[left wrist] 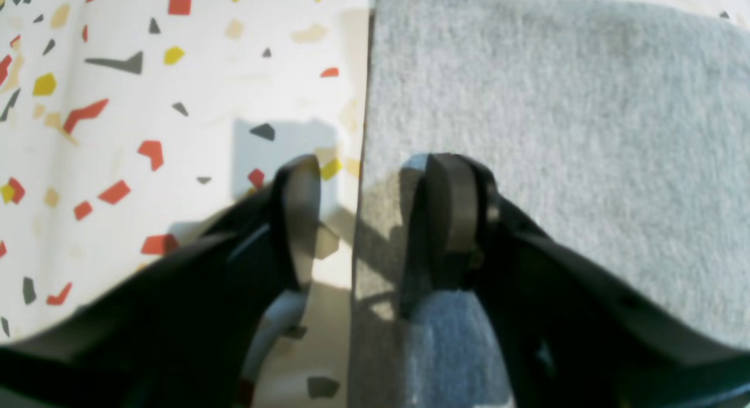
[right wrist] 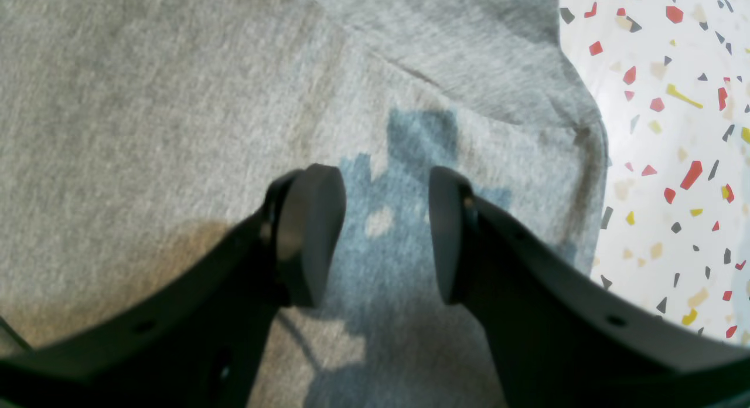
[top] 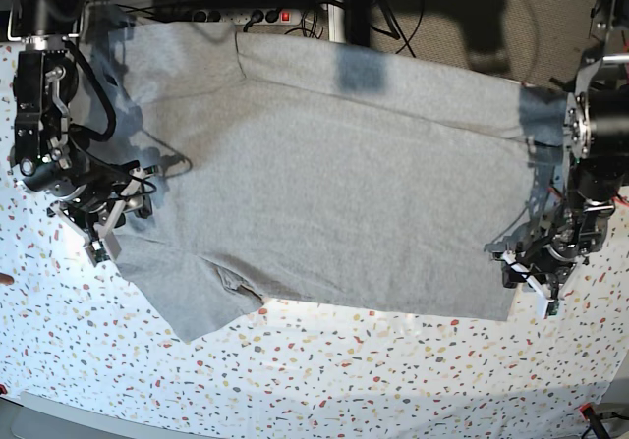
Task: Fold the T-shirt properly
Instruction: 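Move both grippers to the hem corners and grasp them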
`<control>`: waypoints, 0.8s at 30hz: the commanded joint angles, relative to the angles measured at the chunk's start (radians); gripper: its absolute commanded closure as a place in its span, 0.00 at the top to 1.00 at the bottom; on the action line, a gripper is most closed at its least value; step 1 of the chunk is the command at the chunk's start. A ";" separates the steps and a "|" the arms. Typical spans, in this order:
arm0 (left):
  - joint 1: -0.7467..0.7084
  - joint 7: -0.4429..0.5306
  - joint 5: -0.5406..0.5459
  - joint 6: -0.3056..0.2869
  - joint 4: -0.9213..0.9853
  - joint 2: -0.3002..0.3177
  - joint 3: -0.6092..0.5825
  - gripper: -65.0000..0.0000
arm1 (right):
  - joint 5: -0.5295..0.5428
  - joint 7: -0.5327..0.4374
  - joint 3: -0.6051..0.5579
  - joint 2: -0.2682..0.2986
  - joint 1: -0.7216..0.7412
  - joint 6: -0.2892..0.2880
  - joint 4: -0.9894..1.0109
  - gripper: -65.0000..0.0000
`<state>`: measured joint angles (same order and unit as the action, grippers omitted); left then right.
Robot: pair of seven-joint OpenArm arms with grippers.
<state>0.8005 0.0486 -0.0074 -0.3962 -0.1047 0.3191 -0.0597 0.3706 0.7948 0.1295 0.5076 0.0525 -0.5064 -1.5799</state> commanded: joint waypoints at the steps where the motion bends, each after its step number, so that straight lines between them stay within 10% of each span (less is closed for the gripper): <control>1: 0.027 -0.003 -0.004 -0.006 -0.013 0.011 0.001 0.44 | 0.008 -0.019 0.008 0.016 0.019 -0.002 -0.017 0.43; 7: 0.027 -0.003 -0.003 -0.027 -0.013 0.010 0.001 0.42 | 0.008 -0.018 0.008 0.016 0.019 -0.002 -0.017 0.43; 15: 0.027 0.029 -0.002 -0.027 -0.013 -0.001 0.001 0.00 | 0.008 -0.019 0.008 0.016 0.019 -0.003 -0.017 0.43; 24: 0.025 0.162 -0.002 -0.027 -0.013 -0.005 0.001 0.00 | -0.038 -0.117 0.008 0.016 0.039 0.028 -0.013 0.43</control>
<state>0.7895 0.1806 -0.0223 -0.4221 -0.1040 0.3042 -0.0597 0.3290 0.7013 0.1295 0.5064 0.0650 -0.4828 -1.5787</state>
